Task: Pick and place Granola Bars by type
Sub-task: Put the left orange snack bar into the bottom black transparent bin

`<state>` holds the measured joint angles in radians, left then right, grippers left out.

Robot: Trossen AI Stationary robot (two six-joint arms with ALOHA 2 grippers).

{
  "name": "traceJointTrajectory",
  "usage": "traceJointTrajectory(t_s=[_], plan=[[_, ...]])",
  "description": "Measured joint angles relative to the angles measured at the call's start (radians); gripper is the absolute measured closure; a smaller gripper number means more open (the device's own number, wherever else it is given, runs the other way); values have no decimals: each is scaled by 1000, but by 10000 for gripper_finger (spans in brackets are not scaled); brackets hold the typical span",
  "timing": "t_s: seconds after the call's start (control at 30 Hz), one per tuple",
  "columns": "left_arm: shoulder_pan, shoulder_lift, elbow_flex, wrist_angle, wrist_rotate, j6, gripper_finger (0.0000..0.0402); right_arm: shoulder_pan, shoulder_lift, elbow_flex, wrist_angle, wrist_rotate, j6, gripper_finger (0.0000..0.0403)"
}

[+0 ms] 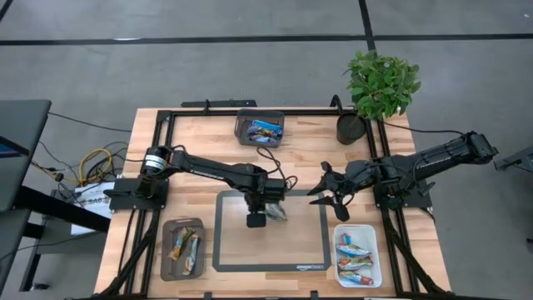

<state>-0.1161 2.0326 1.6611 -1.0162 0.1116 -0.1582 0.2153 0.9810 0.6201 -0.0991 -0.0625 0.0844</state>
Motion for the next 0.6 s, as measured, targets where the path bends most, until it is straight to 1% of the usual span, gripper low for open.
traceJointTrajectory(t_s=[0.3,0.43,0.6], plan=[[-78,-212,-7,-241,6,-231,401,0,0,0,7,0,-65,281],[-147,-295,-116,-302,73,-372,401,0,0,0,31,-18,-69,281],[-270,-401,-256,-280,143,-589,401,7,-15,0,80,-40,-117,281]])
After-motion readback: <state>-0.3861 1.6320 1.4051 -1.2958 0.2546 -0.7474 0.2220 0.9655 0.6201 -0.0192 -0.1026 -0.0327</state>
